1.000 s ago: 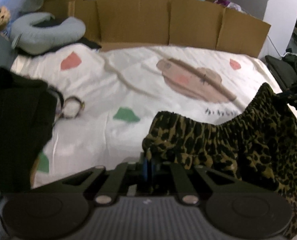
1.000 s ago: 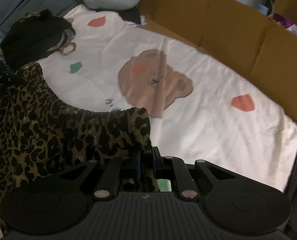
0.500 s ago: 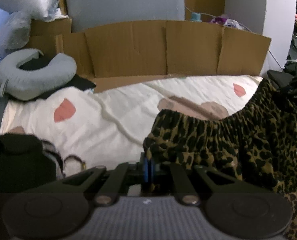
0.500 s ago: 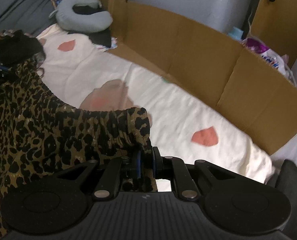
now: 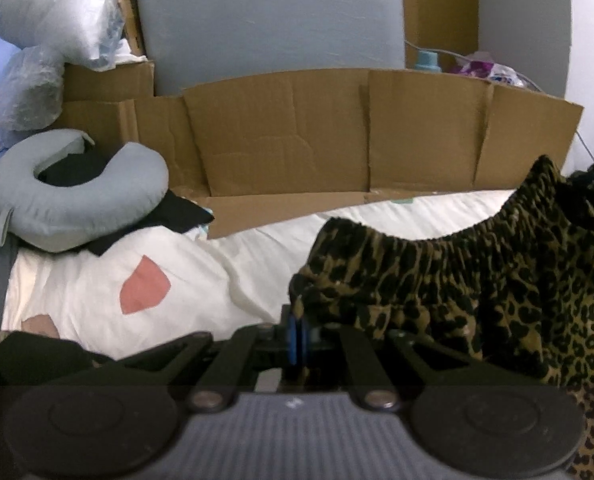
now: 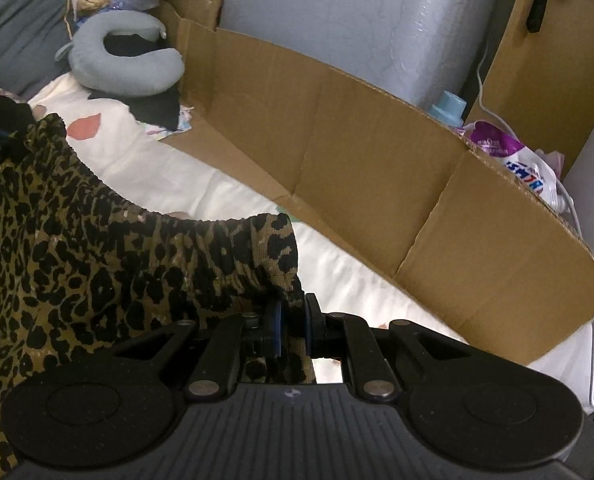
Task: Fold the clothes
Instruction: 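Lift the shorts by the waistband with both tools, letting them hang, then lower the shorts flat onto the duvet and open both tools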
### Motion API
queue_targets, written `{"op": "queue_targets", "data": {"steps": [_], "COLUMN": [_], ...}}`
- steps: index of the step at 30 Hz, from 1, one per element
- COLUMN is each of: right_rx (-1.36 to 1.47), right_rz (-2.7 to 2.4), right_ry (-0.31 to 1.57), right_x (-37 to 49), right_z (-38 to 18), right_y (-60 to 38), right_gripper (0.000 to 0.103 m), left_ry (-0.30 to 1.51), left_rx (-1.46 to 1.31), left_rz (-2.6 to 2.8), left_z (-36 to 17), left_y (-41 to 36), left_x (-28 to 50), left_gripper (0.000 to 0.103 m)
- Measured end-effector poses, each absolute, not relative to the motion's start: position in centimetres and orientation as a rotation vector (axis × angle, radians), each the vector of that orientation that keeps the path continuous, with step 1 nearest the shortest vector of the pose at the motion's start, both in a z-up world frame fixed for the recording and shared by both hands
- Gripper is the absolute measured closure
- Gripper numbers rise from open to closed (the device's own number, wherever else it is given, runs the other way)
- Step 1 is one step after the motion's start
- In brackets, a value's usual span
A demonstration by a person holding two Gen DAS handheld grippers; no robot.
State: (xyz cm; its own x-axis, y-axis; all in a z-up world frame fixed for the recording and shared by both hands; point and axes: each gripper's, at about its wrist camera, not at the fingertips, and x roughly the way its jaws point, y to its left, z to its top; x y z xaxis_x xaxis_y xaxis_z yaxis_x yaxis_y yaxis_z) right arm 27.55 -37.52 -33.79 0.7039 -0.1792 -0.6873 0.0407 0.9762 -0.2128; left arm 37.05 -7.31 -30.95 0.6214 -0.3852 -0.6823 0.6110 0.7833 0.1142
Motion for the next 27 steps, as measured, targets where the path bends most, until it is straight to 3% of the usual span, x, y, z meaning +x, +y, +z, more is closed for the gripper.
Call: {"op": "queue_targets", "data": {"steps": [23,25,27], "right_rx": [-0.28,-0.282,-0.28], "right_rz": [-0.149,-0.152,-0.136], "right_ry": [0.823,0.833,0.853], "right_x": [36.9,37.9,38.9], "right_z": [-35.5,-35.9,-36.7], "right_y": [-39.3,-39.4,-39.6], "right_gripper": [0.094,0.094,0.088], "left_ry": [0.701,0.732,0.769], "left_rx": [0.407,0.414,0.43], "left_rz": [-0.499,-0.49,-0.473], "left_z": [-32.7,-33.3,-34.1], "left_y": [-10.5,-10.9,-11.2], "left_x": [44.9,45.7,46.3], "left_gripper": [0.1,0.099,0.09]}}
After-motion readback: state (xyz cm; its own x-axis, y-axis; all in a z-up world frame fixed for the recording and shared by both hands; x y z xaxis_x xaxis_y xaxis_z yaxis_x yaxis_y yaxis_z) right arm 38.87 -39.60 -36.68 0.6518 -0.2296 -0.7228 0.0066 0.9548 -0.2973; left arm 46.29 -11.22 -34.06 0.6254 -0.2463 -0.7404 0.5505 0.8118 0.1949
